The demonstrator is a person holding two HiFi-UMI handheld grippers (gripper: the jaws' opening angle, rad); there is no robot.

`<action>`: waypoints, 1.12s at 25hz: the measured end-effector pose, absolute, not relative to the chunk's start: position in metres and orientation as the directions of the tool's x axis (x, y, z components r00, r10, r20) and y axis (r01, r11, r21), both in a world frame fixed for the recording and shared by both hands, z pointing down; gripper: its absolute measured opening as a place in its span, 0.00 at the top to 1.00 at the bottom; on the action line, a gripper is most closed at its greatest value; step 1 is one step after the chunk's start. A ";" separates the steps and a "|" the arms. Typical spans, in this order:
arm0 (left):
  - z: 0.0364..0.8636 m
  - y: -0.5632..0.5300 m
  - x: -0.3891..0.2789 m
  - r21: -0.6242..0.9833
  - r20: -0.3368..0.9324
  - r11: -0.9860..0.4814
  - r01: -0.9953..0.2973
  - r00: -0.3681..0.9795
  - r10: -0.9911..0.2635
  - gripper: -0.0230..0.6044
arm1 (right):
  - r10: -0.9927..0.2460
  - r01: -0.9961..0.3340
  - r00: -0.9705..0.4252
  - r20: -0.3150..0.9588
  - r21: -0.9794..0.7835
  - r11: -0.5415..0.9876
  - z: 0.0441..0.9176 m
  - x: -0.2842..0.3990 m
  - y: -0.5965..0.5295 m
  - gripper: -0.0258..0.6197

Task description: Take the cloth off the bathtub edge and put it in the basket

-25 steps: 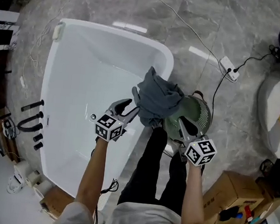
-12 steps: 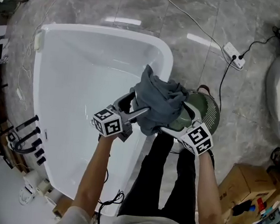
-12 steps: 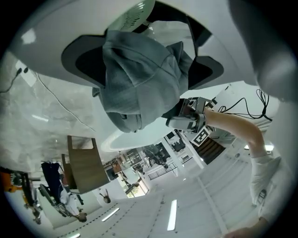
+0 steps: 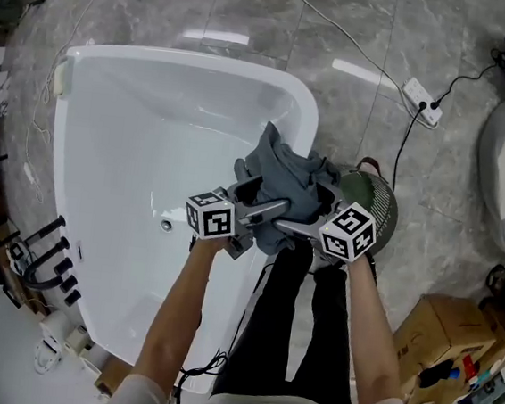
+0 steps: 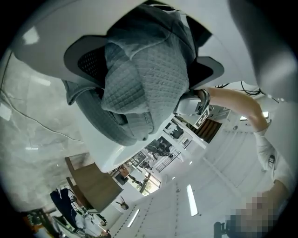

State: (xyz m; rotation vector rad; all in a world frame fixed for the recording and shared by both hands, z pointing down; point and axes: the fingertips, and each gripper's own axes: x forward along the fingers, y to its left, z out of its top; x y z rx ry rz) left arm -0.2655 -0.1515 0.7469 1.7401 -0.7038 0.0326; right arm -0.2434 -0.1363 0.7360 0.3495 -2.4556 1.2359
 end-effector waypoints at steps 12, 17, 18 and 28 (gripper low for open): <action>0.705 -0.136 -0.261 0.777 0.462 -0.177 -0.604 0.739 -0.491 0.42 | -0.268 -0.475 -0.879 0.395 -0.674 0.566 0.704 -0.233 -0.119 0.58; 0.676 -0.130 -0.254 0.781 0.416 -0.211 -0.588 0.742 -0.526 0.53 | -0.286 -0.448 -0.893 0.346 -0.643 0.621 0.676 -0.233 -0.113 0.63; 0.667 -0.128 -0.249 0.793 0.390 -0.214 -0.571 0.745 -0.541 0.58 | -0.289 -0.437 -0.899 0.328 -0.642 0.630 0.668 -0.230 -0.112 0.64; 0.631 -0.101 -0.164 0.797 0.315 -0.307 -0.520 0.791 -0.524 0.61 | -0.356 -0.453 -0.890 0.286 -0.648 0.612 0.631 -0.149 -0.086 0.65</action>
